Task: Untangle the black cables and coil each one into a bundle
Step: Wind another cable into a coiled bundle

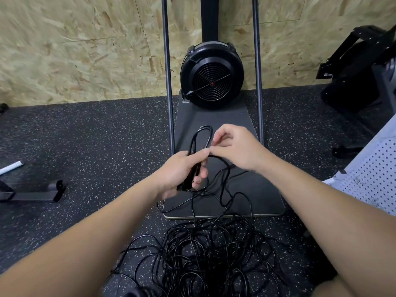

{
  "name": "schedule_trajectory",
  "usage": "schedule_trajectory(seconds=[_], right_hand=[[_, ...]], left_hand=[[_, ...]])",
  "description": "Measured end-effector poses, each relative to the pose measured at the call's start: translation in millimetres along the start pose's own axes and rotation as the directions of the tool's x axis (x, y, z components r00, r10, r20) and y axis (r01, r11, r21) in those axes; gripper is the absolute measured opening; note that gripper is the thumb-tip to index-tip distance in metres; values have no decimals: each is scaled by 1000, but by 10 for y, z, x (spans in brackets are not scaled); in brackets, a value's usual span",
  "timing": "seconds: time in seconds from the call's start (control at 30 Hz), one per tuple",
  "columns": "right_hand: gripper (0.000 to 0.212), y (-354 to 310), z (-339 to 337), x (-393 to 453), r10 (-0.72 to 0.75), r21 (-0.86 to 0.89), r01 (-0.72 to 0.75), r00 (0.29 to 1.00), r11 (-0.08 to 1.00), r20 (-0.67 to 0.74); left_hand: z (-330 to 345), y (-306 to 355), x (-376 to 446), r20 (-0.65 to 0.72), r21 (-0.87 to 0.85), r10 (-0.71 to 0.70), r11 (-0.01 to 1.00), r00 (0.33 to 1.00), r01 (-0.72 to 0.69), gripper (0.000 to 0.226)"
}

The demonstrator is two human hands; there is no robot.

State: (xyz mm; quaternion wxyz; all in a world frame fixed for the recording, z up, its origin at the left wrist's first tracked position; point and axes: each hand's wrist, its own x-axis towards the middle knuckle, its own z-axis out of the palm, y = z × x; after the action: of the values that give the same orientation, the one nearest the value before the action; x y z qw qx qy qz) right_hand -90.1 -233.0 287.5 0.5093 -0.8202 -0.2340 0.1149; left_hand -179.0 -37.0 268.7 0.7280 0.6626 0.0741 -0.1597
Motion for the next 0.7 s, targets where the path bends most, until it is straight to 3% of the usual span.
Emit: schedule_trajectory(seconds=[0.17,0.3,0.4,0.5,0.6,0.7], right_hand=[[41,258,-60,-55,253,-173,-209,920,962,299],[23,460,-81,-68,253,-156,-205,871,966,422],[19,361,-52,-14,244,-92,-227,926,970,288],[18,102,-42,18,157,1,-158,983,987,96],[15,-140,-8,-14,106,168,-106,994,980,9],[15,-265,104,-43,150,317,-117,985,941,-82]], left_hand=[[-76,1,-5,-18,24,26,999,999,-25,33],[-134,22,19,-83,-94,51,994,995,-59,33],[-175,18,39,-144,-19,104,994,984,-108,38],[-221,-20,58,-167,174,147,978,975,-117,52],[-182,-124,73,-179,351,171,931,969,-99,62],[-13,-226,108,-88,408,268,888,959,-211,55]])
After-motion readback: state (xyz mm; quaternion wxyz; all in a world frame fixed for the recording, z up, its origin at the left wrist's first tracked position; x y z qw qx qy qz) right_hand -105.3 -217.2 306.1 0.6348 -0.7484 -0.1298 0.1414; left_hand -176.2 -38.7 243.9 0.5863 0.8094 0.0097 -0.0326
